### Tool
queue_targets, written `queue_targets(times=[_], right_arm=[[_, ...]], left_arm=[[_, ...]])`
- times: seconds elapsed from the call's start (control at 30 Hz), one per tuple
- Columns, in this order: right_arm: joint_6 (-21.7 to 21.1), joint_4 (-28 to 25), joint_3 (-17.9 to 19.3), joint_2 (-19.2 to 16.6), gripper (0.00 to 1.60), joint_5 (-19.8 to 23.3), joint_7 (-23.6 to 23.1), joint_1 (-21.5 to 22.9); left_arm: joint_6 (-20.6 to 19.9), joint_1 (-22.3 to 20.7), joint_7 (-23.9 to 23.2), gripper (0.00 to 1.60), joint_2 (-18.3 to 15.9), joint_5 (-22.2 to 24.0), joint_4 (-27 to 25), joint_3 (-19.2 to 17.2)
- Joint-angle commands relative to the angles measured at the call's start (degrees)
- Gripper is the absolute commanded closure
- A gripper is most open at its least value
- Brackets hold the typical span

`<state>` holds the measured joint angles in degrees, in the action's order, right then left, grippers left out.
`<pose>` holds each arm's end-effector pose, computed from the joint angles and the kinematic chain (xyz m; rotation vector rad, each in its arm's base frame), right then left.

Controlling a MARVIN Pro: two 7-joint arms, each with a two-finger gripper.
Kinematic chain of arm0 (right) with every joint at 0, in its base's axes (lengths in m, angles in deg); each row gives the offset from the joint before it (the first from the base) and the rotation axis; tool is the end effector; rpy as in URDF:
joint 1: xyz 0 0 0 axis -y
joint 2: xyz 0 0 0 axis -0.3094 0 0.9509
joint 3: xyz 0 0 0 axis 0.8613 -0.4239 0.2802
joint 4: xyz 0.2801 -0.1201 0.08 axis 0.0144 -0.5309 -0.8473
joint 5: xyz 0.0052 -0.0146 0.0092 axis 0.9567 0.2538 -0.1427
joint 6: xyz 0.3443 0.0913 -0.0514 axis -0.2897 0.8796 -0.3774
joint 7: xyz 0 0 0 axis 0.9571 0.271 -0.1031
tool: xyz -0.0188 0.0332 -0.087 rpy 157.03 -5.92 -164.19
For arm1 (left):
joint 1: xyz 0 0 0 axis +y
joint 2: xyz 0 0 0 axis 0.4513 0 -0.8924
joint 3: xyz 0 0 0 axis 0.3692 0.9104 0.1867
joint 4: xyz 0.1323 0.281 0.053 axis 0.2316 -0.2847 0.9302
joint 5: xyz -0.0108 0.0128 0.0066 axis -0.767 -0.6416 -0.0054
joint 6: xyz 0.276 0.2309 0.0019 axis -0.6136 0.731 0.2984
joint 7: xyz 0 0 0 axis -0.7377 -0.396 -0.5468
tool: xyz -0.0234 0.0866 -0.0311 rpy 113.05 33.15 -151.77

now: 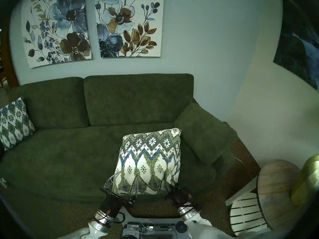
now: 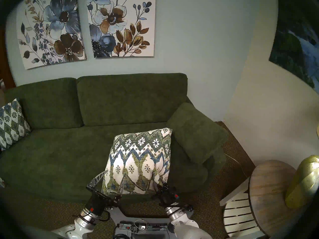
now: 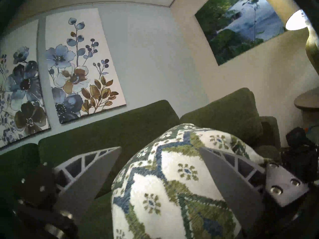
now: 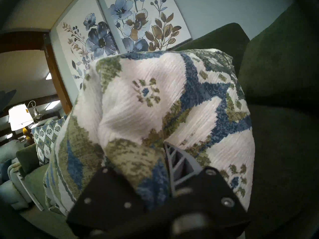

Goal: Fluff a cushion

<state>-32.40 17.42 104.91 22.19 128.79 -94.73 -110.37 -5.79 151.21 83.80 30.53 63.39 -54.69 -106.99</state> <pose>0.2276 0.0779 -0.6365 -1.7854 -0.0854 -1.7475 0.1389 0.0369 -0.5038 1.8982 -0.8117 2.3642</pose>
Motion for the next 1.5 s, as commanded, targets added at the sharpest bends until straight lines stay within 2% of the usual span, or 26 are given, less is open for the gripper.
queue_targets(times=[0.0, 0.1, 0.13, 0.17, 0.2, 0.33, 0.37, 0.4, 0.43, 0.47, 0.67, 0.7, 0.73, 0.87, 1.0, 1.03, 1.07, 1.13, 1.17, 1.47], right_arm=[[-0.1, -0.7, -1.0, 0.6, 1.60, -0.5, -3.7, 0.7], [-0.1, -0.8, -1.1, 0.5, 1.60, -0.4, -4.0, 0.6], [-0.1, -1.1, -1.2, 0.4, 1.60, -0.4, -4.0, 0.5], [-0.1, -1.2, -1.3, 0.4, 1.60, -0.5, -4.1, 0.4], [-0.1, -1.5, -1.4, 0.4, 1.60, -0.5, -4.1, 0.1], [-0.1, -2.7, -1.7, 0.2, 1.60, -0.6, -4.2, -0.5], [-0.1, -2.9, -1.8, 0.2, 1.60, -0.5, -4.2, -0.6], [-0.1, -3.2, -1.9, 0.1, 1.60, -0.6, -4.2, -0.7], [-0.1, -3.6, -2.0, 0.1, 1.60, -0.6, -4.2, -1.0], [-0.1, -3.8, -2.2, -0.1, 1.60, -0.7, -4.1, -1.0], [-0.1, -5.2, -2.6, -0.2, 1.60, -0.7, -3.3, -2.1], [-0.1, -5.4, -2.8, -0.6, 1.60, -0.8, -3.3, -2.1], [-0.1, -5.6, -2.8, -0.4, 1.60, -0.7, -3.2, -2.3], [-0.1, -6.6, -2.8, -0.9, 1.60, -0.6, -3.2, -3.0], [-0.1, -7.8, -2.4, -2.0, 1.60, -0.3, -3.2, -4.1], [-0.1, -7.9, -2.4, -2.2, 1.60, -0.3, -3.0, -4.3], [-0.1, -8.0, -2.3, -2.4, 1.60, -0.2, -3.0, -4.5], [-0.1, -8.4, -2.3, -2.6, 1.60, -0.2, -3.0, -4.8], [-0.1, -8.6, -2.3, -2.7, 1.60, -0.2, -3.0, -4.9], [-0.1, -9.3, -3.1, -2.8, 1.60, -0.5, -2.8, -5.5]], left_arm=[[-2.1, 3.0, 3.0, 0.00, 1.3, -0.6, 6.7, -1.2], [-3.0, 0.9, 3.5, 0.00, 3.1, -0.6, 11.1, -1.1], [-4.1, 0.8, 3.4, 0.00, 3.0, 0.2, 11.1, -1.5], [-3.7, -0.7, 3.5, 0.00, 3.7, 0.1, 13.9, -1.5], [-4.6, -0.9, 3.4, 0.00, 3.5, 1.1, 13.8, -2.0], [-3.2, -5.9, 2.5, 0.00, 5.2, 2.3, 19.6, -2.3], [-3.1, -6.0, 2.0, 0.00, 6.0, 1.7, 20.3, -3.1], [-3.5, -5.9, 1.4, 0.00, 6.2, 1.5, 19.8, -3.6], [-3.5, -8.0, 1.3, 0.00, 6.6, 1.7, 21.6, -2.6], [-4.1, -6.8, 0.8, 0.00, 7.0, 1.8, 20.1, -4.2], [-4.6, -12.4, -2.5, 0.00, 9.7, 3.6, 23.2, -3.8], [-4.7, -10.6, -3.0, 0.00, 10.2, 3.8, 21.0, -4.9], [-4.6, -13.0, -3.5, 0.00, 11.0, 4.2, 22.3, -4.0], [-5.3, -14.4, -6.1, 0.00, 13.4, 5.3, 23.3, -3.7], [-5.5, -17.9, -8.5, 0.00, 15.9, 8.9, 29.8, -3.0], [-5.7, -17.2, -9.1, 0.00, 16.1, 9.7, 29.7, -3.5], [-5.8, -19.0, -9.6, 0.00, 16.4, 10.5, 32.0, -2.5], [-5.8, -19.6, -11.0, 0.00, 17.5, 12.1, 34.4, -2.3], [-6.3, -18.9, -11.5, 0.00, 17.5, 12.7, 33.8, -2.1], [-3.2, -22.1, -17.1, 0.00, 19.7, 20.2, 44.1, -1.9]])
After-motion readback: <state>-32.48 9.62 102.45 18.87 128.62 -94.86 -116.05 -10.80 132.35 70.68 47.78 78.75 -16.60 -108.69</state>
